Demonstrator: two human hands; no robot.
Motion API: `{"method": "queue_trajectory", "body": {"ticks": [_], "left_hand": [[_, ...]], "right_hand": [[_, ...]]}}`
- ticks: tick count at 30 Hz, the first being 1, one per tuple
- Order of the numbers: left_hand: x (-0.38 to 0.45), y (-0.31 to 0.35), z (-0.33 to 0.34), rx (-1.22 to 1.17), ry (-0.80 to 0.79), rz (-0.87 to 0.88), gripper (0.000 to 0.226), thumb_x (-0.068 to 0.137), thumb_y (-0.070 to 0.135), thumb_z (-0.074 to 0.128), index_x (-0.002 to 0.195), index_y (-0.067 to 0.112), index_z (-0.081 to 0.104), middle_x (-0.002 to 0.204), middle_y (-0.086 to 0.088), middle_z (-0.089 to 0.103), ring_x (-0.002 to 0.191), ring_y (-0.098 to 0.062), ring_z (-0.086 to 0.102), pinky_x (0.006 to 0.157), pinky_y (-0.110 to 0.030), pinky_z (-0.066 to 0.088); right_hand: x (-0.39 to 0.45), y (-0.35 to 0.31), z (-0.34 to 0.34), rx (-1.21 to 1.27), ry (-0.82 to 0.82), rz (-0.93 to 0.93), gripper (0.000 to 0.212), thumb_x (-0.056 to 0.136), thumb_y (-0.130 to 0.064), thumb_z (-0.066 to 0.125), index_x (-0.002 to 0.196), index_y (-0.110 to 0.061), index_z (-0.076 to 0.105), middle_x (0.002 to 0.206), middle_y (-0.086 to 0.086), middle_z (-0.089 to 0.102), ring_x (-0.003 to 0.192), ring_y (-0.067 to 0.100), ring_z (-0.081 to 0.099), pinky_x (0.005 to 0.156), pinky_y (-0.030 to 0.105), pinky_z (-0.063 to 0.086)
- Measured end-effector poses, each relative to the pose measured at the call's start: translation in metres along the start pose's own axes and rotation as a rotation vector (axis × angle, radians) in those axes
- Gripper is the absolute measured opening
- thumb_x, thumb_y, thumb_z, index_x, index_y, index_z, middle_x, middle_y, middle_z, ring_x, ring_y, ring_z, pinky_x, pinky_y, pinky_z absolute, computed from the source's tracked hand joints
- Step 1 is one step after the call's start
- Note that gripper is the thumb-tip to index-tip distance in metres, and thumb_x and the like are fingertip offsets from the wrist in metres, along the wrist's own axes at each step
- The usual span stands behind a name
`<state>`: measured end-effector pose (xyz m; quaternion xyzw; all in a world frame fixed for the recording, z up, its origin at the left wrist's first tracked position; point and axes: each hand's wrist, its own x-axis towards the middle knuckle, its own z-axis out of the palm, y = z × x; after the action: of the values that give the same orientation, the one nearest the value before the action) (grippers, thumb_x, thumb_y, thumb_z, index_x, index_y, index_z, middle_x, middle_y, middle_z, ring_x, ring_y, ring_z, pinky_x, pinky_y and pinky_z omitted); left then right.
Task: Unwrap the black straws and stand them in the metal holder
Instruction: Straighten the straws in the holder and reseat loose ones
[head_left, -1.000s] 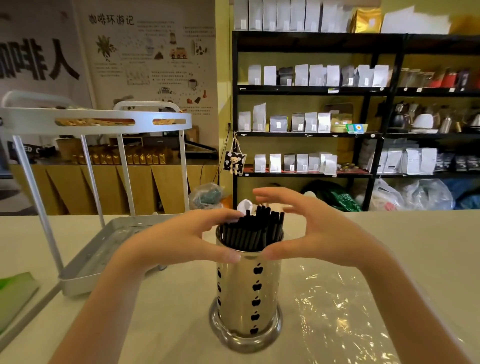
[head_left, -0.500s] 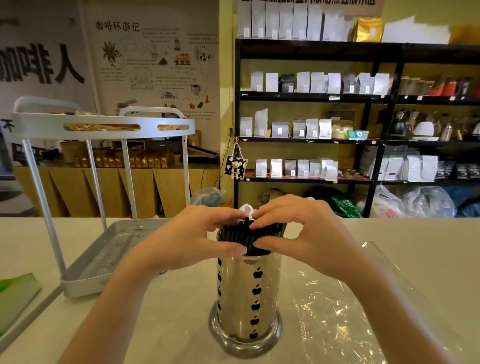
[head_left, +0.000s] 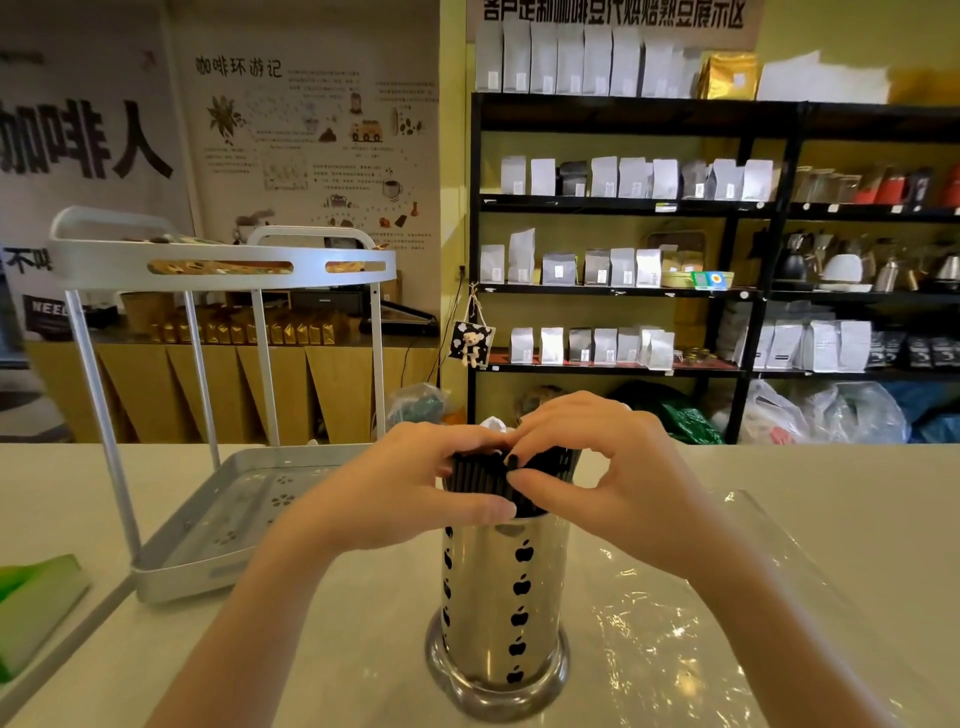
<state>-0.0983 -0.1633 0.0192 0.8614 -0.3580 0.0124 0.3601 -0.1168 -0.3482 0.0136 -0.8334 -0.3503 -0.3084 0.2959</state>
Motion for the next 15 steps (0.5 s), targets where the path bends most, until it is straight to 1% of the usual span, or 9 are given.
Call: {"method": "queue_trajectory", "body": {"ticks": [2,4,6,8,10,13,15], "left_hand": [[0.000,-0.001,0.001,0.000,0.006,0.008,0.039,0.077,0.029,0.064,0.112,0.042,0.053,0.110,0.011,0.065,0.100,0.000,0.060,0.087,-0.021,0.052],[0.002,-0.003,0.003,0.010,0.028,0.025,0.040,0.078,0.030,0.063,0.113,0.046,0.050,0.112,0.013,0.064,0.102,0.000,0.058,0.085,-0.018,0.051],[0.004,-0.005,0.006,0.003,0.083,0.029,0.045,0.079,0.033,0.062,0.120,0.043,0.047,0.119,0.015,0.060,0.109,0.002,0.054,0.086,-0.014,0.049],[0.007,-0.004,0.008,0.001,0.154,0.040,0.043,0.079,0.038,0.059,0.122,0.040,0.050,0.122,0.020,0.058,0.112,0.006,0.049,0.086,-0.011,0.044],[0.008,0.000,0.011,-0.023,0.231,0.076,0.038,0.077,0.041,0.057,0.115,0.038,0.058,0.114,0.023,0.062,0.108,0.010,0.051,0.082,-0.008,0.044],[0.006,0.007,0.016,-0.171,0.353,0.131,0.028,0.071,0.041,0.056,0.096,0.035,0.066,0.093,0.021,0.070,0.096,0.006,0.060,0.073,-0.011,0.050],[0.005,0.011,0.017,-0.213,0.403,0.166,0.026,0.069,0.044,0.056,0.089,0.032,0.068,0.093,0.020,0.069,0.091,0.002,0.063,0.074,-0.015,0.052]], "right_hand": [[0.000,-0.002,0.002,0.038,0.074,0.008,0.019,0.074,-0.036,0.057,0.084,-0.026,0.069,0.083,-0.016,0.067,0.092,0.004,0.058,0.079,0.018,0.050],[0.002,-0.005,-0.002,0.142,0.184,0.032,0.014,0.076,-0.034,0.056,0.084,-0.027,0.064,0.078,-0.018,0.066,0.085,0.004,0.061,0.074,0.016,0.050],[0.010,-0.010,-0.012,0.279,0.300,0.056,0.008,0.078,-0.031,0.056,0.083,-0.026,0.060,0.075,-0.010,0.068,0.075,0.007,0.065,0.067,0.014,0.051],[0.024,-0.017,-0.029,0.406,0.377,0.056,0.002,0.082,-0.022,0.057,0.084,-0.023,0.057,0.072,-0.001,0.069,0.068,0.008,0.067,0.061,0.017,0.053],[0.040,-0.023,-0.050,0.458,0.448,0.046,0.010,0.088,-0.010,0.054,0.083,-0.019,0.056,0.066,-0.003,0.069,0.061,0.007,0.065,0.055,0.016,0.051],[0.056,-0.031,-0.081,0.505,0.564,0.036,0.013,0.090,-0.008,0.050,0.083,-0.017,0.055,0.063,-0.006,0.070,0.053,0.011,0.062,0.051,0.019,0.052],[0.058,-0.032,-0.095,0.594,0.636,0.041,0.012,0.090,-0.006,0.049,0.084,-0.014,0.055,0.062,-0.004,0.071,0.050,0.008,0.062,0.051,0.018,0.052]]}}
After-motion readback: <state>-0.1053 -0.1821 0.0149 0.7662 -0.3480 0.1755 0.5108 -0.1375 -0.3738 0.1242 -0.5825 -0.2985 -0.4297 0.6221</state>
